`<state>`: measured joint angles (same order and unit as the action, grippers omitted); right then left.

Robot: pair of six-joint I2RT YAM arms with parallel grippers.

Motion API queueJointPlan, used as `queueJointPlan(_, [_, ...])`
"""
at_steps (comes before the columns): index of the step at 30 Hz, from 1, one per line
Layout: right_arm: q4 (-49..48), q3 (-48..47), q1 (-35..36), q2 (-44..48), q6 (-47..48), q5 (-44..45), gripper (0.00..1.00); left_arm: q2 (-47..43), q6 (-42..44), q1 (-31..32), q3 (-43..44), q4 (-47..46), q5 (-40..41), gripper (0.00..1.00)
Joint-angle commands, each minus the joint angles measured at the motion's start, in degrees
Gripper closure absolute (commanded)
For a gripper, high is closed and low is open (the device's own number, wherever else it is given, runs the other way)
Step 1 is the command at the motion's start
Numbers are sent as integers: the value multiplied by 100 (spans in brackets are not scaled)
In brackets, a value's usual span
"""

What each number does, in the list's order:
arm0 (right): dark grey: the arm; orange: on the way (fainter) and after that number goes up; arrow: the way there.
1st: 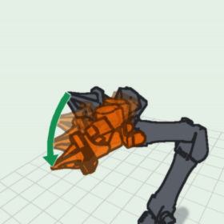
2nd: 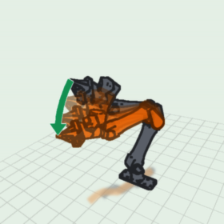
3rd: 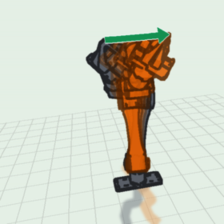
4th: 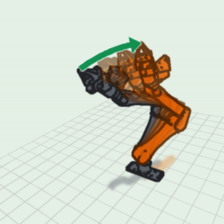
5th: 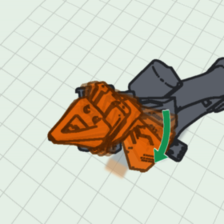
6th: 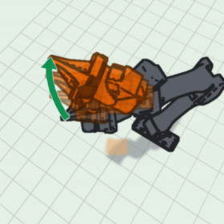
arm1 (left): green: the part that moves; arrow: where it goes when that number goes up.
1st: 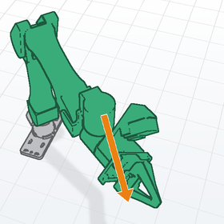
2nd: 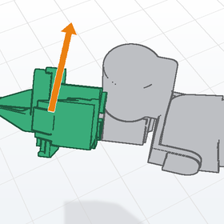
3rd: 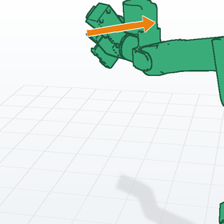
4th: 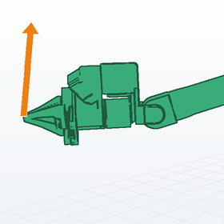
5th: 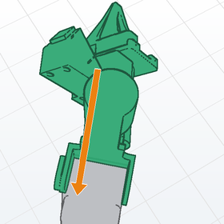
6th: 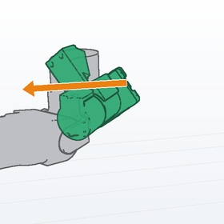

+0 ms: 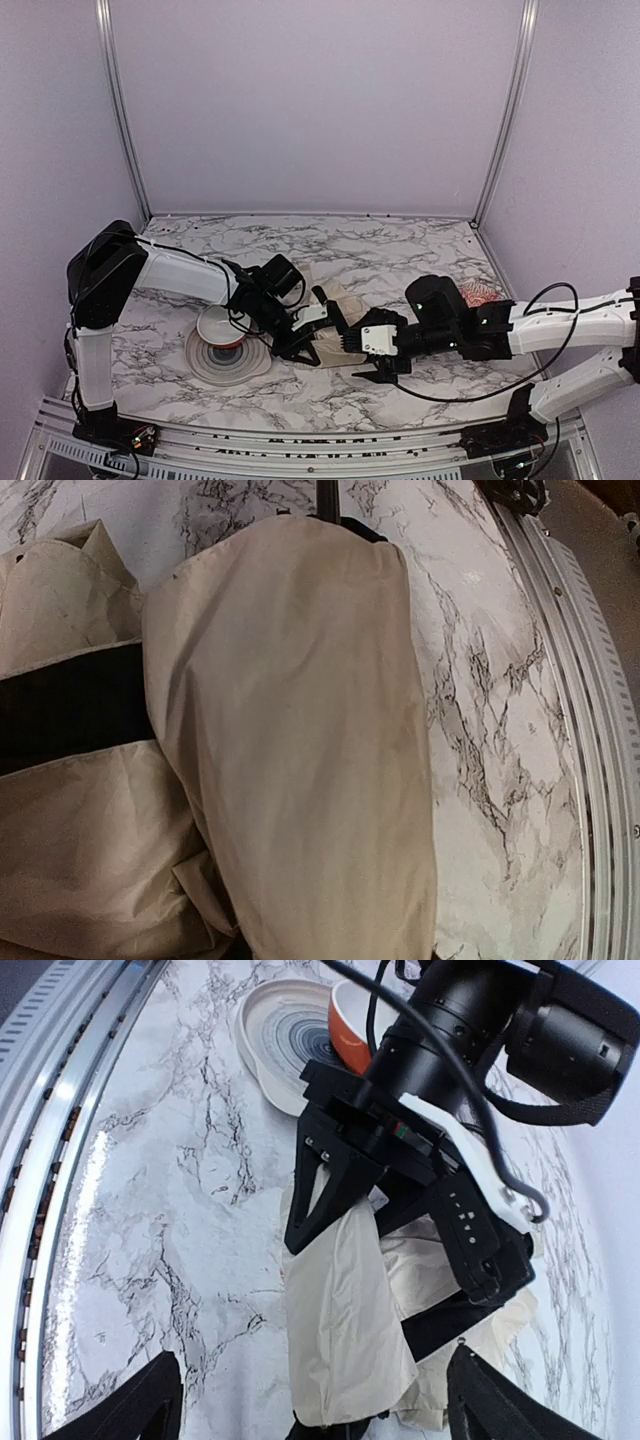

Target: Put away the umbrella

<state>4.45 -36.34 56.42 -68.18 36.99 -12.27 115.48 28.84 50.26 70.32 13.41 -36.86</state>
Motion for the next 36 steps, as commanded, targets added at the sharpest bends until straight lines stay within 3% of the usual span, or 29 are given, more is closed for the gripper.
queueJointPlan(1, [-343,-272,347,-719,589,1172,11,653,-369,48,-28,1790,-340,91])
queueJointPlan(7, [-7,-865,505,-1906,761,1628,11,764,-388,-5,34,1898,-408,91])
queueJointPlan(14, [42,-956,500,-2397,943,1890,18,856,-332,-16,84,1989,-494,90])
queueJointPlan(17, [144,-1031,501,-2567,922,1886,32,903,-309,-33,139,2040,-550,90])
queueJointPlan(21, [292,-1128,502,-2715,843,1886,61,928,-305,-72,179,2050,-602,85])
queueJointPlan(25, [471,-1152,510,-2664,772,1703,71,839,-535,-171,264,1903,-461,58])
queueJointPlan(31, [1075,-1233,506,-2675,437,1203,76,-651,-1334,-398,-581,-7,-1,37])
queueJointPlan(36, [1609,-1419,495,-2859,-51,474,77,-2350,-1464,-412,-2154,-2259,450,31])
